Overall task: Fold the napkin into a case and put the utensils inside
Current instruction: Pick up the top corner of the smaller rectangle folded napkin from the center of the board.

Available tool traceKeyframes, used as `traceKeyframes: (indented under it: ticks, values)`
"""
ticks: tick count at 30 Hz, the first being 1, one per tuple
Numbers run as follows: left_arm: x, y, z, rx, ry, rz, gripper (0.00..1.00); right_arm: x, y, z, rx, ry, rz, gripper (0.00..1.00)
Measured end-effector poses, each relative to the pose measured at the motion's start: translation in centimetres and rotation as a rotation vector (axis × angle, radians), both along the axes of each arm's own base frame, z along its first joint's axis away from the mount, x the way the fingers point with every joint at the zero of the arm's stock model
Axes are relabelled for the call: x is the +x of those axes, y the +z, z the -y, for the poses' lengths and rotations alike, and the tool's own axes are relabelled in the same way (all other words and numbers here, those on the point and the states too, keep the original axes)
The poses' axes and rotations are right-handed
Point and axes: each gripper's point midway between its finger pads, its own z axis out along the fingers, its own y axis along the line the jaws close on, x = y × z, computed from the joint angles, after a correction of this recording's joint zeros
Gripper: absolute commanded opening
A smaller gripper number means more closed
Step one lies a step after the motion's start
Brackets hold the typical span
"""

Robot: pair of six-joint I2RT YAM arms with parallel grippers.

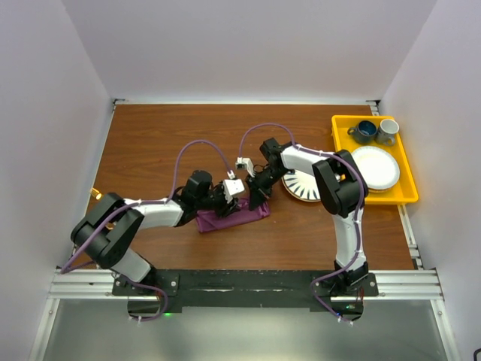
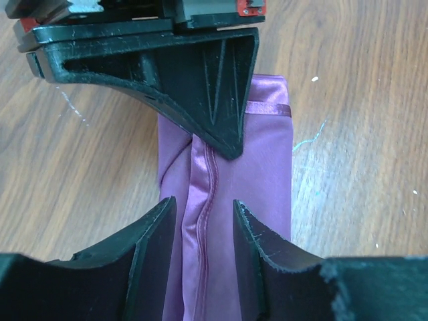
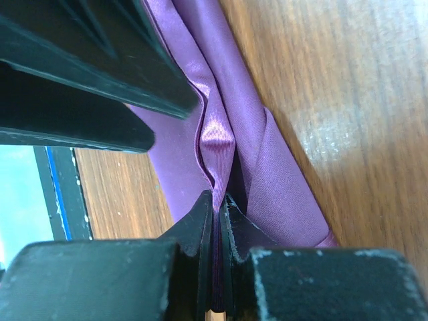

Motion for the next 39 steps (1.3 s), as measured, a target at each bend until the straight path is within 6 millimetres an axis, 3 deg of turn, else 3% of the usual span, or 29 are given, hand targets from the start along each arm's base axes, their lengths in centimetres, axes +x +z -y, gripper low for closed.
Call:
traceKeyframes:
  ticks: [8, 18, 21, 22, 28, 32, 36, 39]
  values:
    - [-0.3, -1.5, 1.2, -0.01, -0.013, -0.036, 0.44, -0.6, -0.2, 0.3, -0.002, 0.023, -0.018, 0.0]
    - [0.3, -1.3, 3.4, -0.033, -0.031, -0.025, 0.41, -0.7, -0.1, 0.2, 0.011, 0.03, -0.021, 0.0]
    - [0.4, -1.6, 3.8, -0.033, -0.033, -0.031, 0.28, -0.7, -0.1, 0.2, 0.017, 0.035, -0.016, 0.0]
    - [0.4, -1.7, 3.8, -0.031, -0.035, -0.035, 0.19, -0.6, -0.1, 0.2, 0.019, 0.037, -0.009, 0.0]
    - [0.7, -1.7, 4.0, -0.023, -0.026, -0.036, 0.01, -0.3, -0.1, 0.8, 0.023, 0.034, -0.004, 0.0]
    - [0.6, -1.8, 3.9, -0.012, -0.024, -0.048, 0.0, -0.4, -0.1, 0.7, 0.024, 0.04, -0.004, 0.06]
    - [0.6, -1.8, 3.7, -0.008, -0.017, -0.053, 0.0, -0.3, 0.1, 0.7, 0.024, 0.039, -0.007, 0.35]
    - [0.4, -2.3, 3.4, 0.015, -0.009, -0.073, 0.0, 0.0, 0.8, 0.5, 0.03, 0.039, -0.003, 0.44]
